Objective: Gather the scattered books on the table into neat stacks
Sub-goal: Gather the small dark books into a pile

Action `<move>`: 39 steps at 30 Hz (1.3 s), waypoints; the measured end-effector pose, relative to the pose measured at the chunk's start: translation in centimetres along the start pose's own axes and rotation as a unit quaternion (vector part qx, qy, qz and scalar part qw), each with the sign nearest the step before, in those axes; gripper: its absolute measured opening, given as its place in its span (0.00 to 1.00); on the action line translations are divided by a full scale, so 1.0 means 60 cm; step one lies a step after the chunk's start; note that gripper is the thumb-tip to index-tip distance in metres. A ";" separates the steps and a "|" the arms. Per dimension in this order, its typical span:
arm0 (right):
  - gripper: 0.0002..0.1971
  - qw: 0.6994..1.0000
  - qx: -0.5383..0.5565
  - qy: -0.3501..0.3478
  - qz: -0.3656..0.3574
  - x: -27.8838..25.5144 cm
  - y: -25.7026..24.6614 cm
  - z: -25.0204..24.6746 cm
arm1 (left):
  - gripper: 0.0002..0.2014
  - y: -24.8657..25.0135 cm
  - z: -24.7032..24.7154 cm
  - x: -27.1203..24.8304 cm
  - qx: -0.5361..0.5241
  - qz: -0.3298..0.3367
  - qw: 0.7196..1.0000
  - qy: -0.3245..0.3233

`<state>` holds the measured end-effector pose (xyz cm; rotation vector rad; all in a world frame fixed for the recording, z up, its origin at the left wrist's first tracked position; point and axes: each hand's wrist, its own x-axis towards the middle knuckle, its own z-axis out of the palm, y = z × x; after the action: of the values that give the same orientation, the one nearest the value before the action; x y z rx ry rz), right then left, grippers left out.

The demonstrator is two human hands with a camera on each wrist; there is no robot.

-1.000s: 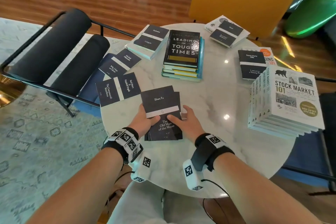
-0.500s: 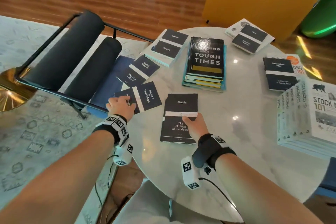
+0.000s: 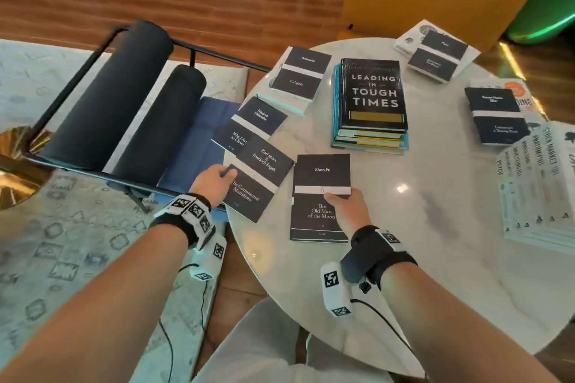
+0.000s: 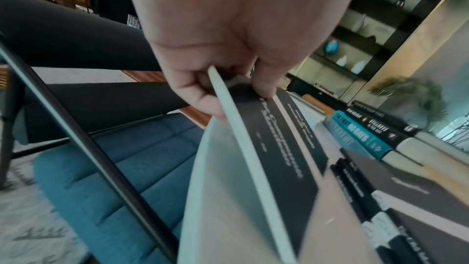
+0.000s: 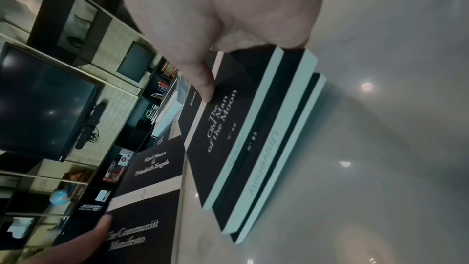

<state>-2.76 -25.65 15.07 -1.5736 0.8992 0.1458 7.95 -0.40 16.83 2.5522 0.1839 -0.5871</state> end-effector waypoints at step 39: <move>0.21 0.996 -0.076 0.013 -0.036 0.070 -0.048 0.126 | 0.31 0.046 -0.026 0.105 -0.186 -0.084 0.975 0.082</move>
<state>4.88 -21.00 13.18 -1.7502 0.8661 0.1451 14.83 -1.89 16.52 2.2300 0.5221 -0.3599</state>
